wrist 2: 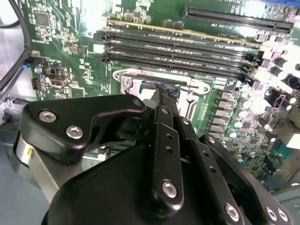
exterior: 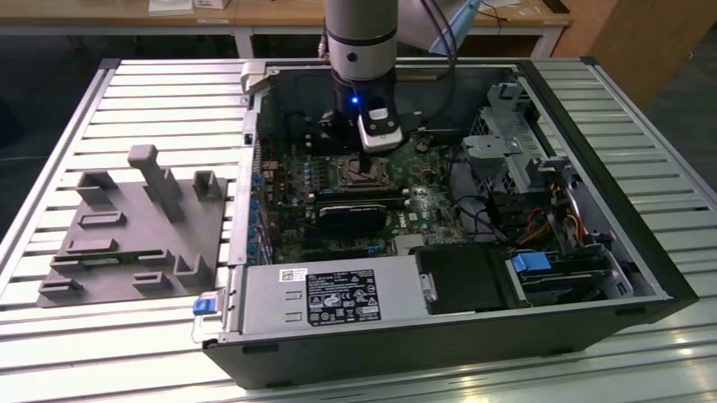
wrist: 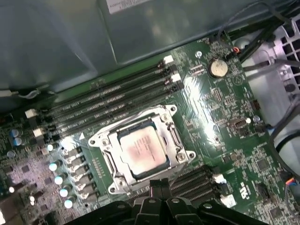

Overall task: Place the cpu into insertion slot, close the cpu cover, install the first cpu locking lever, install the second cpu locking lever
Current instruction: 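Install the second cpu locking lever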

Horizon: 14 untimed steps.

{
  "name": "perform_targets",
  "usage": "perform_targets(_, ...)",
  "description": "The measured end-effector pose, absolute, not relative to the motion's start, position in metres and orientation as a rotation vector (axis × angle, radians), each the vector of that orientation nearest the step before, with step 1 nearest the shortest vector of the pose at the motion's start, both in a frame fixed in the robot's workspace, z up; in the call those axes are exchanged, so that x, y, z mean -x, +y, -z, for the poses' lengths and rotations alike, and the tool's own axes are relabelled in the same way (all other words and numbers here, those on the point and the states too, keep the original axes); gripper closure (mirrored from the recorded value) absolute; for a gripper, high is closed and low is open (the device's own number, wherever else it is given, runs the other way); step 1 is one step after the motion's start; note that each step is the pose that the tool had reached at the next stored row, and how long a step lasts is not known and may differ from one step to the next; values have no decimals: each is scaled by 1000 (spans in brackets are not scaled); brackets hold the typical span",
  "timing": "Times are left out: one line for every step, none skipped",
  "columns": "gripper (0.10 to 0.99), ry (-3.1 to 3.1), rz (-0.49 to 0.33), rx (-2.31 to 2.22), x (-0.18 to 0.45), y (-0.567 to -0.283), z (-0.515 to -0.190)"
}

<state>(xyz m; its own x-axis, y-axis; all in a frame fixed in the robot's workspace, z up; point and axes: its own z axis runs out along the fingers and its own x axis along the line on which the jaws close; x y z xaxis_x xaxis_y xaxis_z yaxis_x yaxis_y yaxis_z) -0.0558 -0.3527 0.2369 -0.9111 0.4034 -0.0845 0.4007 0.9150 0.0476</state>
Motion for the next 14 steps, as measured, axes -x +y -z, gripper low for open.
perform_targets(984,2983,-44,-628,56,-355,-237)
perform_targets(984,2983,-44,-628,56,-357,-237)
perform_targets(984,2983,-45,-628,56,-359,-237)
perform_targets(984,2983,-45,-628,56,-361,-237)
perform_targets(984,2983,-45,-628,56,-364,-237)
perform_targets(984,2983,-45,-627,56,-365,-237)
perform_targets(984,2984,-45,-626,56,-366,-237)
perform_targets(984,2985,-45,-622,57,-367,-237)
perform_targets(984,2987,-45,-611,58,-367,-236)
perform_targets(984,2990,-47,-597,58,-368,-236)
perform_targets(984,2994,-47,-577,58,-368,-235)
perform_targets(984,2998,-48,-554,58,-368,-235)
perform_targets(984,3003,-49,-529,58,-368,-235)
perform_targets(984,3008,-50,-502,58,-368,-234)
